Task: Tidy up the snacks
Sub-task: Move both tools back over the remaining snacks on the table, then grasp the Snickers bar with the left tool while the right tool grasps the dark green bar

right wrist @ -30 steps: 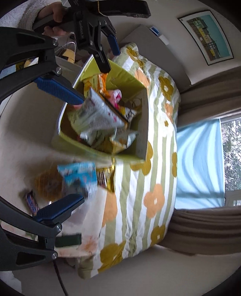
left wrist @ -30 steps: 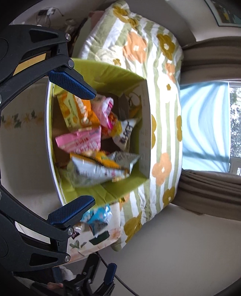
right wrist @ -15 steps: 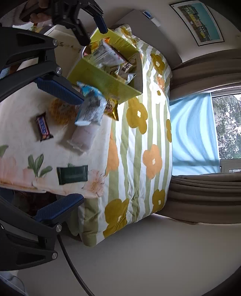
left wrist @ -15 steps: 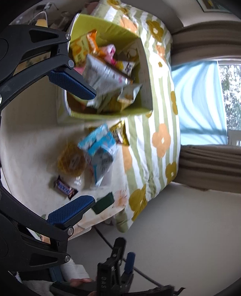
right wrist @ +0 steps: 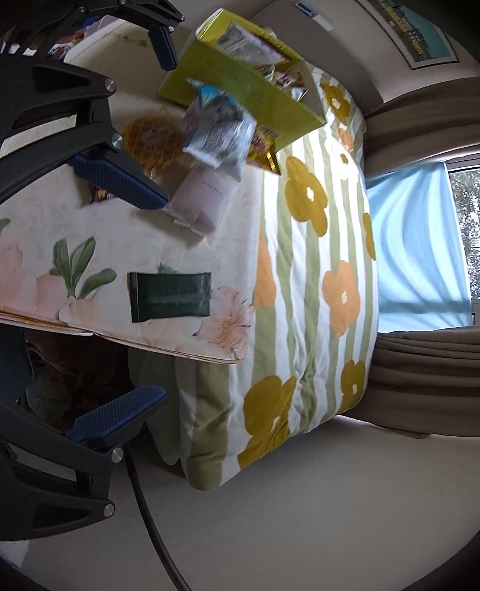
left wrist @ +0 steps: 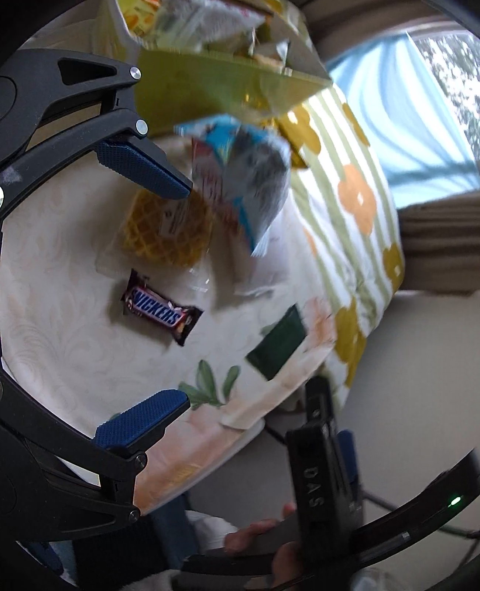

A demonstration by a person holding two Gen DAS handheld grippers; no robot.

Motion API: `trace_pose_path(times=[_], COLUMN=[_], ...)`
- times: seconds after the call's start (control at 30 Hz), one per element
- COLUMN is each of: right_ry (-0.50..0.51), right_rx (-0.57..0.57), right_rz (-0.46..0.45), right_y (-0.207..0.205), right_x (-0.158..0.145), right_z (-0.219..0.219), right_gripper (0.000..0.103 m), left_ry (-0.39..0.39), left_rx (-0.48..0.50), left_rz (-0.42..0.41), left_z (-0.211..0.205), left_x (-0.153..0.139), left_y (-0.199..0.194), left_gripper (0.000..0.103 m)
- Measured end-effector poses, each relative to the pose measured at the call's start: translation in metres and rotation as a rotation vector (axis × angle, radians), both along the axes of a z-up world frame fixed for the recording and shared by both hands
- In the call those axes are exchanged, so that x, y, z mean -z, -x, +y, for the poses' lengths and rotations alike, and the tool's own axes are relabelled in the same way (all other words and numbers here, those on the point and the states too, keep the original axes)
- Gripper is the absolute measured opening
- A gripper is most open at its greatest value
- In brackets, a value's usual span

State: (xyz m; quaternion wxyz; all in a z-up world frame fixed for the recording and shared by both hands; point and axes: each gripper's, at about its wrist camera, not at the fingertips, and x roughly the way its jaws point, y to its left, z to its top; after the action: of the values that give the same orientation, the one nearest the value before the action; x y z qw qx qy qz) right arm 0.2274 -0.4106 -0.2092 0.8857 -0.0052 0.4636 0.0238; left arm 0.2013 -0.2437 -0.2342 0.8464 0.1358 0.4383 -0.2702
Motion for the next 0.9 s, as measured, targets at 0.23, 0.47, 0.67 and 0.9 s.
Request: trace_pose_path(times=[0.23,0.47,0.67,0.9], right_ry=[0.035,0.059,0.057,0.071], right_rx=[-0.025,-0.058,-0.061,-0.074], right_rz=[0.041,0.063,0.075,0.085], right_y=[-0.013,-0.023,-0.031,-0.04], right_x=[0.044,0.067,0.075,0.082], right_z=[0.004,0.014,0.016,0.017], right_gripper=[0.084,0.074,0.074,0.072], left_ry=[-0.045,-0.087,-0.103,-0.117], left_rx=[0.129,0.211,0.235,0.252], left_rz=[0.064,0.089,0.114,0.135], left_z=[-0.025,-0.037,-0.039,-0.041], left_x=[0.055,0.08,0.086,0.086], left_y=[-0.009,-0.011,-0.013,-0.017], left_gripper=[0.081,0.067,0.053,0.053])
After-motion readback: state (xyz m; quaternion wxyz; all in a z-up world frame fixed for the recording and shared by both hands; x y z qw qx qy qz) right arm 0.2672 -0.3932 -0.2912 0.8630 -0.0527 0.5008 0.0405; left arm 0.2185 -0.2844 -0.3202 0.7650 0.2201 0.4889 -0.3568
